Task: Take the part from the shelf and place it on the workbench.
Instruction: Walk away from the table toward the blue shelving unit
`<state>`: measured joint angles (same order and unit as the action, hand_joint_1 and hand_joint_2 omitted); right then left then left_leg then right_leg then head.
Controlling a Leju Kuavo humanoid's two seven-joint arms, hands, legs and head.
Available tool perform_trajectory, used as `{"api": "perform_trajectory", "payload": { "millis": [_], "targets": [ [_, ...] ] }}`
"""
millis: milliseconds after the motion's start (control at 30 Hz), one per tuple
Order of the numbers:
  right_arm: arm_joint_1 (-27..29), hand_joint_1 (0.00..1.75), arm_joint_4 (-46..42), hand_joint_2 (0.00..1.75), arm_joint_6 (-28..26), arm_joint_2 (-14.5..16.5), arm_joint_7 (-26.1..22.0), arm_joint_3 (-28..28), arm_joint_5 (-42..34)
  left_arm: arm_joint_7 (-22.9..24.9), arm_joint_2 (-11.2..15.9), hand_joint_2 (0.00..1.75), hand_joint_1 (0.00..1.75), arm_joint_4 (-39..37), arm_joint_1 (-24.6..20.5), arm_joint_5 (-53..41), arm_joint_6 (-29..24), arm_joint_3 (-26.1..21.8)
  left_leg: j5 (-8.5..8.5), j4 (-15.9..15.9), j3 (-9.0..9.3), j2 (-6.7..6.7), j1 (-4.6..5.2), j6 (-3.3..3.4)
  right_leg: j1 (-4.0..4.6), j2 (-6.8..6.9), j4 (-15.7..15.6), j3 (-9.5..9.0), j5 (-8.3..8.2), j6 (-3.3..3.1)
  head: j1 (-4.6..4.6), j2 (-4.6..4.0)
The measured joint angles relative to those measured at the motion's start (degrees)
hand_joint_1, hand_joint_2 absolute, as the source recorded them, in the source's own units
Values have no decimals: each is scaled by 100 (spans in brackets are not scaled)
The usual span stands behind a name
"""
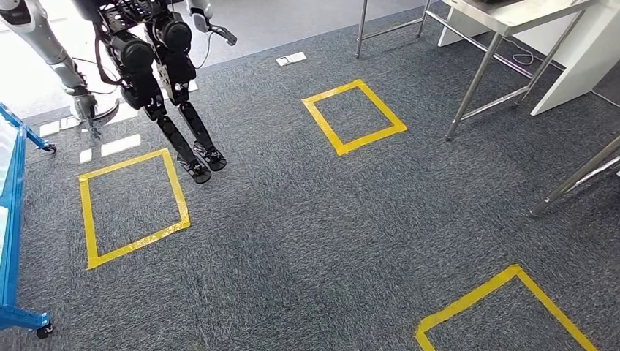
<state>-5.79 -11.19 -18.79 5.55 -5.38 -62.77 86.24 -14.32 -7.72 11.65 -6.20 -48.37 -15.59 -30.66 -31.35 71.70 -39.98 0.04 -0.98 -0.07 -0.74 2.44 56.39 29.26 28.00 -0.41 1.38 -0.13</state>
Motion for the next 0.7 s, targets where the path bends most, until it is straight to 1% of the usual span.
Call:
{"api": "perform_trajectory", "payload": {
  "millis": [33,67,100,133,167,200,233,267,300,333,367,400,433,467,500,533,567,600,633,667,700],
  "targets": [
    [-2,0,0,0,2,3,0,0,-2,8,2,0,0,0,-4,-3,1,-1,203,-412,215,72,-9,4,2,31,1,-13,9,9,2,0],
    [-4,0,0,0,3,5,0,0,-3,16,3,0,0,0,-13,-5,1,-1,353,-816,424,160,-5,14,22,60,9,-23,26,30,3,0],
    [-5,0,0,0,3,6,0,0,-4,21,3,0,0,0,-24,-9,1,-1,447,-1112,576,217,3,37,44,86,12,-25,43,55,-5,0],
    [-6,0,0,0,3,5,0,0,-4,25,2,0,0,0,-34,-11,3,-1,482,-1274,655,250,19,63,66,115,13,-30,56,81,-14,0],
    [-7,0,0,0,3,4,0,0,-4,29,1,0,0,0,-40,-12,5,-1,476,-1313,661,227,43,94,85,148,8,-32,63,111,-24,0],
    [-10,0,0,0,3,3,0,0,-4,33,1,0,0,0,-41,-13,7,-1,491,-1326,656,170,56,136,92,184,-1,-38,65,142,-31,0],
    [-13,0,0,0,3,2,0,0,-4,36,1,0,0,0,-40,-13,9,-1,511,-1349,658,131,60,178,86,181,20,-34,84,175,-31,0],
    [-13,0,0,0,3,-1,-1,1,-4,39,0,0,0,0,-41,-13,9,-1,536,-1374,661,92,60,227,78,125,108,5,147,196,-32,0],
    [-11,0,1,0,3,0,-1,1,-4,40,-1,0,0,0,-47,-14,9,-2,563,-1399,664,54,51,273,65,34,306,94,265,199,-36,0],
    [-4,0,1,0,3,1,-2,1,-4,42,-3,0,0,0,-54,-14,9,-3,581,-1411,659,16,46,304,43,-75,629,247,431,187,-43,0],
    [6,0,2,0,3,2,-2,2,-4,42,-4,0,0,0,-59,-15,9,-4,589,-1412,647,-30,50,323,35,-156,1026,435,612,173,-49,0],
    [16,0,2,0,3,4,-2,1,-7,42,-5,0,0,0,-59,-15,9,-5,593,-1410,636,-80,55,331,25,-197,1407,619,752,175,-52,0],
    [25,0,2,0,3,3,-1,1,-11,43,-7,0,0,0,-55,-15,10,-7,596,-1408,630,-134,59,332,19,-214,1646,739,813,199,-52,0],
    [29,0,2,0,3,1,-1,1,-16,43,-7,0,0,0,-50,-15,14,-9,598,-1405,627,-188,61,330,13,-222,1664,752,773,242,-53,0],
    [30,0,2,0,3,-3,0,0,-20,44,-7,0,0,0,-46,-16,18,-11,601,-1401,629,-243,59,325,1,-231,1444,651,643,293,-53,0],
    [28,0,2,0,2,-7,0,0,-22,44,-10,0,0,0,-46,-17,22,-14,604,-1395,633,-296,56,316,-18,-264,1031,456,457,343,-55,0],
    [25,0,2,0,1,-10,0,0,-22,44,-13,0,0,0,-48,-20,27,-16,605,-1386,636,-345,62,296,-30,-319,619,269,292,366,-55,0],
    [22,0,2,0,-1,-13,-1,0,-23,45,-16,0,0,0,-50,-22,29,-17,603,-1376,635,-387,68,271,-29,-361,291,129,166,360,-57,0],
    [19,0,1,0,-4,-13,-2,0,-26,45,-19,0,0,0,-52,-26,31,-17,603,-1371,631,-417,76,240,-21,-393,101,56,100,330,-57,0],
    [17,0,2,0,-7,-11,-3,0,-28,45,-20,0,0,0,-51,-28,32,-18,607,-1374,627,-441,81,205,3,-393,59,47,85,283,-57,0],
    [16,0,1,0,-10,-10,-4,0,-31,46,-21,0,0,0,-49,-31,33,-18,615,-1381,617,-462,77,172,17,-361,49,40,69,237,-59,0]
  ]
}}
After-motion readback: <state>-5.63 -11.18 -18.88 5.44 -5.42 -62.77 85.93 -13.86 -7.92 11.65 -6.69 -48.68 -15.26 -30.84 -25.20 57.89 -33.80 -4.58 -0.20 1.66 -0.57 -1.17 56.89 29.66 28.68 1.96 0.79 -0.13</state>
